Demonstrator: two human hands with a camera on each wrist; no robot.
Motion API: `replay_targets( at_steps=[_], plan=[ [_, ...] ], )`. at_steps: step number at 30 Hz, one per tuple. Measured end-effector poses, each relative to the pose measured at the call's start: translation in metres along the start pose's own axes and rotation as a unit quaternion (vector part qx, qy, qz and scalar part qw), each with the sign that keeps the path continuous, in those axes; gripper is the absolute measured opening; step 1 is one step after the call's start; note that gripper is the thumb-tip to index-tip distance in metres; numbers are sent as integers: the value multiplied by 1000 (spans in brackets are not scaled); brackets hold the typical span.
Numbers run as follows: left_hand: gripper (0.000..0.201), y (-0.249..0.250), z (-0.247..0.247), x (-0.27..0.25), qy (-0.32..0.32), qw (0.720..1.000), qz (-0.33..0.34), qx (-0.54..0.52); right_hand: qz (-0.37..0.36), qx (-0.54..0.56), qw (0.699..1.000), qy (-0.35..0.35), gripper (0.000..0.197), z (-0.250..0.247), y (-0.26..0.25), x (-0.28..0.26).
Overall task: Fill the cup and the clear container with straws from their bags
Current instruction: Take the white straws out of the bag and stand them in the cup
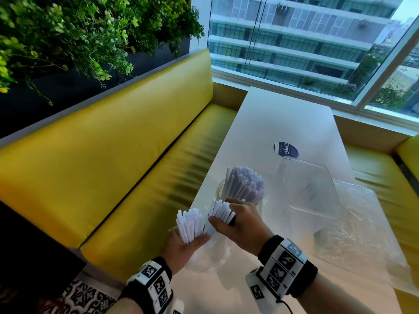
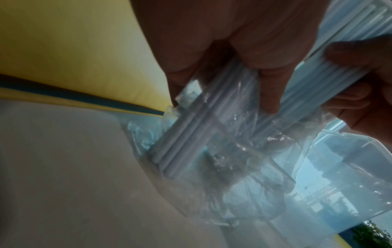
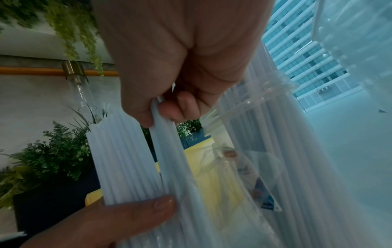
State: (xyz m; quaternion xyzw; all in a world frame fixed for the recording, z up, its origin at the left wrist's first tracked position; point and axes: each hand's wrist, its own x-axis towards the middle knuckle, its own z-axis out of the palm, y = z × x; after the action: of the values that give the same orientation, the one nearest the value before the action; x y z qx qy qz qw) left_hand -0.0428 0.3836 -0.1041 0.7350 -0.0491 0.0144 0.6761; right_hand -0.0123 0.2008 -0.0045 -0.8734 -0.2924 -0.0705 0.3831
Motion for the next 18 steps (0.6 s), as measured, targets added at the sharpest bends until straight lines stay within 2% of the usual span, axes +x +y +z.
replay_targets(
  at_steps=[4,9,13,16,18],
  plan=[
    [31,-4,-1,0,3,1000,-18,-16,-4,20,999,30,31,-12,-7,3],
    [22,-5,-1,0,16,999,-25,-19,-17,-6,996,82,34,-50,-24,14],
    [25,-9,-2,0,22,999,-25,-12,15,-43,991,123,33,-86,-29,22],
    [11,-9,-1,1,21,999,-25,2,48,-60,985,153,40,-110,-27,27],
    [17,-9,-1,1,24,1000,-15,14,75,-52,980,178,45,-126,-29,32]
  ],
)
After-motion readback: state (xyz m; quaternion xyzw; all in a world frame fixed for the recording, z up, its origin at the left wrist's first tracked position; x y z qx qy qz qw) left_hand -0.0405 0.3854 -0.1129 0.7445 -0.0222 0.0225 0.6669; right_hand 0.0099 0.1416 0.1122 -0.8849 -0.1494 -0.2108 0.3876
